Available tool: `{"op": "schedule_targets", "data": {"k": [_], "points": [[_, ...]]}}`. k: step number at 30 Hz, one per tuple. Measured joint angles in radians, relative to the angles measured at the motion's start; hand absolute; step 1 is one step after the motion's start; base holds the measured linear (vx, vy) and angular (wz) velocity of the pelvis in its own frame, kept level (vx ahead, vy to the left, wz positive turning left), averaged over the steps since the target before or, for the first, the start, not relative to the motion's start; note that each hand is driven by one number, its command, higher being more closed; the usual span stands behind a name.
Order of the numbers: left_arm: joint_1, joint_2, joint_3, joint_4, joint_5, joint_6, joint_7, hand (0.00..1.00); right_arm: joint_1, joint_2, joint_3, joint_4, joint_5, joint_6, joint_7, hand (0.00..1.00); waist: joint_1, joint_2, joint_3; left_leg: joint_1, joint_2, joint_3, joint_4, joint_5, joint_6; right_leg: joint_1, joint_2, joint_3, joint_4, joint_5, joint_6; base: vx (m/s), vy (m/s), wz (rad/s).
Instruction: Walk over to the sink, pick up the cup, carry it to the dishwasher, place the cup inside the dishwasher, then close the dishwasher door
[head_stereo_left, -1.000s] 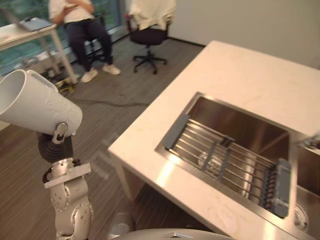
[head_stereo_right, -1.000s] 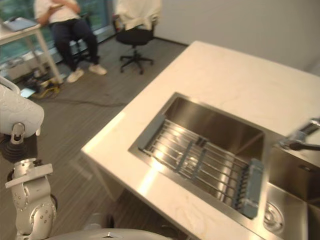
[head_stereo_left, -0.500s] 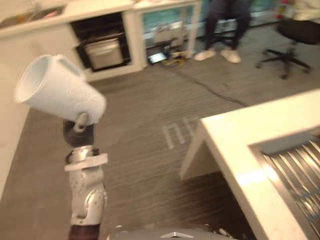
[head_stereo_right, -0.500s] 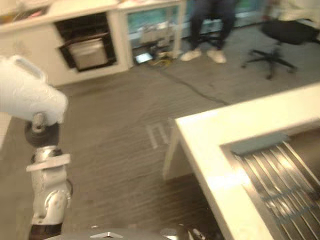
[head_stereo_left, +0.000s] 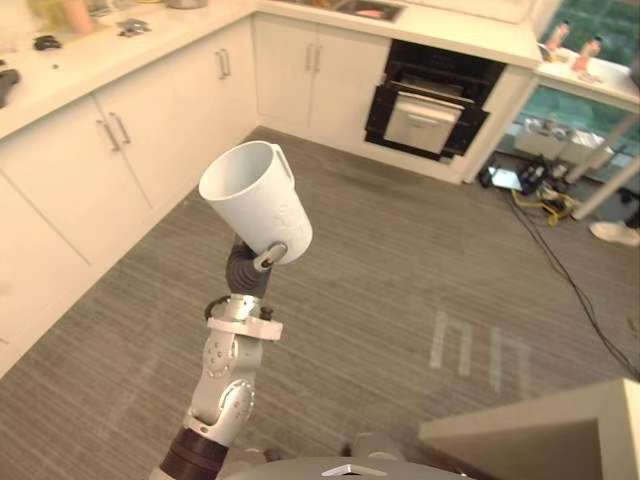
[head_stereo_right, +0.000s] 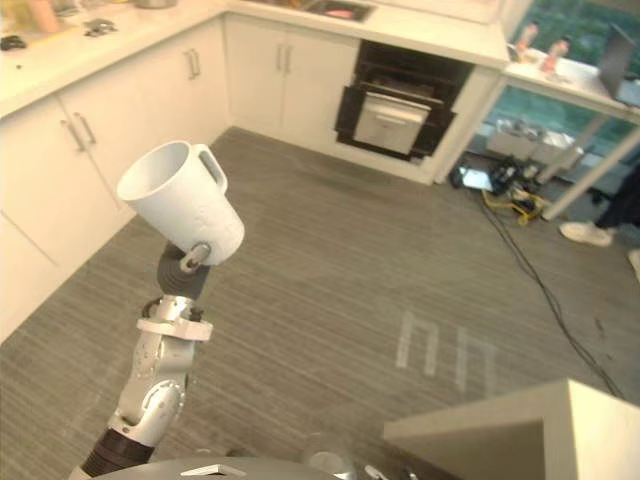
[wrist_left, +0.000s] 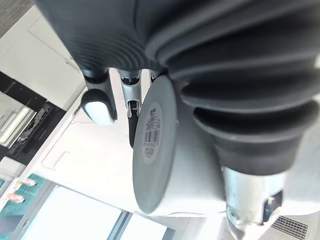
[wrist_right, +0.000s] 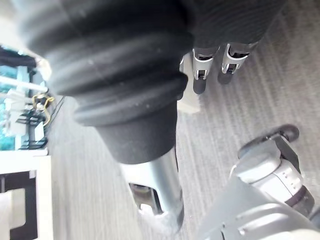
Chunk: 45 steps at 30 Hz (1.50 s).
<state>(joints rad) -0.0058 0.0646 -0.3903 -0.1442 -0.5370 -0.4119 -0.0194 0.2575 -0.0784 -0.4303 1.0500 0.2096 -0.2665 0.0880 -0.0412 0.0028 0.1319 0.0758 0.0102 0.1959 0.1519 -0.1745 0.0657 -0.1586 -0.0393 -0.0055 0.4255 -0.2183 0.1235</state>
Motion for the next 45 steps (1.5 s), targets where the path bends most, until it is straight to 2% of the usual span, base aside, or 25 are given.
{"op": "schedule_targets", "data": {"k": [1, 6, 9, 11, 13, 14, 15, 18, 19, 22, 24, 25, 27, 29, 31, 32, 33, 35, 37, 39, 41, 42, 43, 44, 45], "points": [[0.006, 0.040, -0.043, -0.063, 0.041, 0.079, 0.012, 1.00, -0.037, 0.032, 0.152, -0.047, 0.042, 0.015, -0.008, 0.00, 0.029, -0.070, -0.060, 0.045, 0.023, -0.004, 0.036, -0.071, -0.061, 0.120, 0.024, -0.037, -0.288, 0.224, -0.093, 0.04, -0.026, 0.30], [0.009, 0.043, -0.036, -0.062, 0.041, 0.079, 0.011, 1.00, -0.036, 0.031, 0.151, -0.045, 0.042, 0.015, -0.007, 0.00, 0.024, -0.073, -0.064, 0.049, 0.024, 0.006, 0.035, -0.072, -0.061, 0.123, 0.025, -0.035, -0.300, 0.229, -0.091, 0.00, 0.000, -0.04], [0.017, 0.038, -0.013, -0.060, 0.018, 0.077, -0.013, 1.00, -0.013, 0.039, 0.150, -0.047, 0.079, 0.016, -0.001, 0.00, 0.016, -0.061, -0.058, 0.047, 0.039, 0.024, 0.069, -0.102, -0.071, 0.116, 0.028, -0.053, -0.261, 0.192, -0.099, 0.01, -0.012, -0.14], [0.052, 0.024, 0.006, -0.062, -0.013, 0.073, -0.041, 1.00, 0.013, 0.043, 0.150, -0.056, 0.099, 0.021, 0.012, 0.00, 0.025, -0.033, -0.051, 0.038, 0.074, 0.045, 0.166, -0.158, -0.096, 0.090, 0.025, -0.111, -0.141, 0.113, -0.110, 0.06, -0.026, -0.33], [0.115, 0.005, 0.046, -0.064, -0.059, 0.066, -0.078, 1.00, 0.043, 0.051, 0.146, -0.056, 0.120, 0.032, 0.035, 0.00, 0.025, -0.035, -0.045, -0.080, 0.146, 0.075, 0.528, -0.191, -0.144, 0.071, 0.014, -0.122, -0.010, 0.013, -0.115, 0.08, -0.020, -0.22], [0.158, -0.007, 0.069, -0.062, -0.087, 0.066, -0.102, 1.00, 0.056, 0.047, 0.143, -0.064, 0.140, 0.032, 0.043, 0.00, 0.027, -0.043, -0.041, -0.173, 0.192, 0.076, 0.735, -0.141, -0.136, 0.077, 0.013, -0.117, 0.012, -0.014, -0.118, 0.07, -0.023, -0.09], [0.181, -0.012, 0.079, -0.055, -0.106, 0.065, -0.125, 1.00, 0.056, 0.044, 0.140, -0.064, 0.155, 0.032, 0.044, 0.00, 0.032, -0.029, -0.038, -0.218, 0.213, 0.072, 0.779, -0.166, -0.133, 0.084, 0.011, -0.113, 0.022, -0.031, -0.125, 0.13, 0.003, -0.12], [0.190, -0.005, 0.092, 0.011, -0.172, 0.064, -0.203, 1.00, 0.038, 0.011, 0.129, -0.068, 0.203, 0.030, 0.086, 0.00, 0.034, 0.001, -0.022, -0.321, 0.195, 0.015, 0.578, -0.194, -0.145, 0.095, -0.023, -0.113, 0.019, -0.046, -0.105, 0.13, 0.132, 0.01], [0.196, -0.010, 0.111, 0.029, -0.179, 0.065, -0.222, 1.00, 0.024, 0.007, 0.124, -0.060, 0.226, 0.027, 0.099, 0.00, 0.028, 0.003, -0.021, -0.335, 0.142, -0.077, 0.407, -0.145, -0.151, 0.095, -0.052, -0.114, 0.017, -0.055, -0.089, 0.15, 0.247, 0.10], [0.221, -0.034, 0.172, 0.056, -0.177, 0.064, -0.251, 1.00, 0.001, 0.002, 0.098, -0.045, 0.269, 0.011, 0.111, 0.00, 0.031, 0.007, -0.015, -0.289, 0.045, -0.177, 0.261, 0.025, -0.148, 0.148, -0.092, -0.080, -0.042, -0.070, -0.040, 0.24, 0.270, 0.02], [0.230, -0.042, 0.237, 0.057, -0.176, 0.047, -0.274, 1.00, -0.035, 0.018, 0.096, -0.021, 0.276, 0.006, 0.123, 0.00, 0.045, -0.006, 0.021, -0.285, 0.030, -0.150, 0.351, -0.024, -0.115, 0.161, -0.097, -0.027, 0.039, -0.093, -0.024, 0.26, 0.216, -0.29], [0.243, -0.030, 0.274, 0.066, -0.177, 0.039, -0.283, 1.00, -0.055, 0.026, 0.097, -0.007, 0.277, 0.005, 0.122, 0.00, 0.053, -0.028, 0.031, -0.289, 0.016, -0.123, 0.430, -0.081, -0.086, 0.164, -0.121, -0.006, 0.075, -0.144, 0.013, 0.23, 0.199, -0.35], [0.250, -0.007, 0.268, 0.096, -0.177, 0.041, -0.295, 1.00, -0.067, 0.028, 0.095, -0.006, 0.305, -0.002, 0.122, 0.00, 0.056, -0.044, 0.003, -0.278, 0.006, -0.093, 0.456, -0.131, -0.065, 0.173, -0.136, 0.005, 0.078, -0.161, 0.023, 0.28, 0.190, -0.38], [0.235, 0.015, 0.252, 0.096, -0.177, 0.050, -0.312, 1.00, -0.078, 0.030, 0.085, -0.001, 0.313, -0.012, 0.125, 0.00, 0.048, -0.071, -0.021, -0.236, -0.022, -0.030, 0.436, -0.155, -0.016, 0.106, -0.212, -0.021, 0.408, -0.155, 0.024, 0.33, 0.148, -0.43], [0.230, 0.035, 0.206, 0.096, -0.175, 0.059, -0.309, 1.00, -0.087, 0.026, 0.052, -0.001, 0.313, -0.015, 0.129, 0.00, 0.055, -0.090, -0.029, -0.161, -0.050, 0.012, 0.398, -0.193, -0.008, 0.102, -0.275, -0.086, 0.511, -0.032, -0.025, 0.30, 0.159, -0.73], [0.234, 0.042, 0.166, 0.096, -0.164, 0.066, -0.296, 1.00, -0.086, 0.017, 0.054, -0.004, 0.310, -0.027, 0.130, 0.00, 0.050, -0.056, -0.028, -0.100, -0.051, 0.021, 0.335, -0.192, -0.003, 0.082, -0.279, -0.087, 0.555, 0.067, -0.061, 0.34, 0.201, -0.69], [0.232, 0.044, 0.148, 0.095, -0.155, 0.069, -0.290, 1.00, -0.079, 0.014, 0.056, -0.006, 0.309, -0.035, 0.131, 0.00, 0.037, -0.042, -0.033, -0.070, -0.047, 0.020, 0.304, -0.186, -0.001, 0.073, -0.273, -0.086, 0.571, 0.092, -0.057, 0.29, 0.148, -0.38], [0.222, 0.046, 0.145, 0.073, -0.135, 0.078, -0.286, 1.00, -0.077, 0.018, 0.071, -0.016, 0.307, -0.036, 0.130, 0.00, 0.008, -0.021, -0.044, -0.010, -0.032, 0.024, 0.232, -0.170, -0.016, 0.025, -0.252, -0.129, 0.589, -0.007, -0.046, 0.30, 0.058, -0.14], [0.181, 0.049, 0.156, 0.063, -0.129, 0.090, -0.282, 1.00, -0.085, 0.027, 0.072, -0.018, 0.310, -0.036, 0.129, 0.00, 0.001, -0.008, -0.030, 0.066, -0.001, 0.037, 0.145, -0.158, -0.032, -0.061, -0.218, -0.246, 0.533, -0.115, -0.076, 0.33, -0.048, -0.11], [0.175, 0.049, 0.156, 0.062, -0.128, 0.102, -0.273, 1.00, -0.082, 0.030, 0.072, -0.050, 0.310, -0.036, 0.128, 0.00, 0.001, 0.018, -0.011, 0.119, 0.045, 0.036, 0.114, -0.158, -0.040, -0.132, -0.153, -0.286, 0.406, -0.132, -0.090, 0.35, -0.091, -0.08], [0.176, 0.046, 0.150, 0.060, -0.128, 0.115, -0.271, 1.00, -0.071, 0.036, 0.073, -0.104, 0.312, -0.041, 0.128, 0.00, -0.005, 0.017, 0.004, 0.151, 0.088, 0.020, 0.131, -0.164, -0.052, -0.177, -0.083, -0.247, 0.197, -0.058, -0.080, 0.44, -0.191, 0.25], [0.175, 0.047, 0.145, 0.038, -0.128, 0.117, -0.273, 1.00, -0.040, 0.050, 0.076, -0.143, 0.314, -0.057, 0.126, 0.00, -0.019, -0.026, -0.001, 0.156, 0.111, -0.014, 0.196, -0.211, -0.119, -0.162, -0.038, -0.131, -0.041, 0.167, -0.064, 0.45, -0.271, 0.68], [0.173, 0.049, 0.139, 0.032, -0.128, 0.118, -0.275, 1.00, -0.023, 0.057, 0.076, -0.145, 0.316, -0.061, 0.124, 0.00, -0.027, -0.038, -0.001, 0.158, 0.119, -0.034, 0.221, -0.237, -0.138, -0.137, -0.034, -0.135, -0.065, 0.293, -0.060, 0.54, -0.325, 0.69], [0.167, 0.029, 0.132, 0.042, -0.128, 0.124, -0.278, 1.00, -0.028, 0.041, 0.073, -0.137, 0.322, -0.060, 0.119, 0.00, -0.018, -0.002, 0.007, 0.162, 0.150, -0.050, 0.239, -0.257, -0.141, -0.125, -0.010, -0.157, -0.046, 0.270, -0.061, 0.33, -0.193, 0.33], [0.162, 0.025, 0.123, 0.030, -0.128, 0.127, -0.280, 1.00, -0.034, 0.038, 0.070, -0.145, 0.336, -0.057, 0.120, 0.00, -0.005, 0.010, 0.013, 0.154, 0.158, -0.071, 0.250, -0.254, -0.131, -0.127, -0.006, -0.164, -0.004, 0.242, -0.070, 0.35, -0.222, 0.26]]}}
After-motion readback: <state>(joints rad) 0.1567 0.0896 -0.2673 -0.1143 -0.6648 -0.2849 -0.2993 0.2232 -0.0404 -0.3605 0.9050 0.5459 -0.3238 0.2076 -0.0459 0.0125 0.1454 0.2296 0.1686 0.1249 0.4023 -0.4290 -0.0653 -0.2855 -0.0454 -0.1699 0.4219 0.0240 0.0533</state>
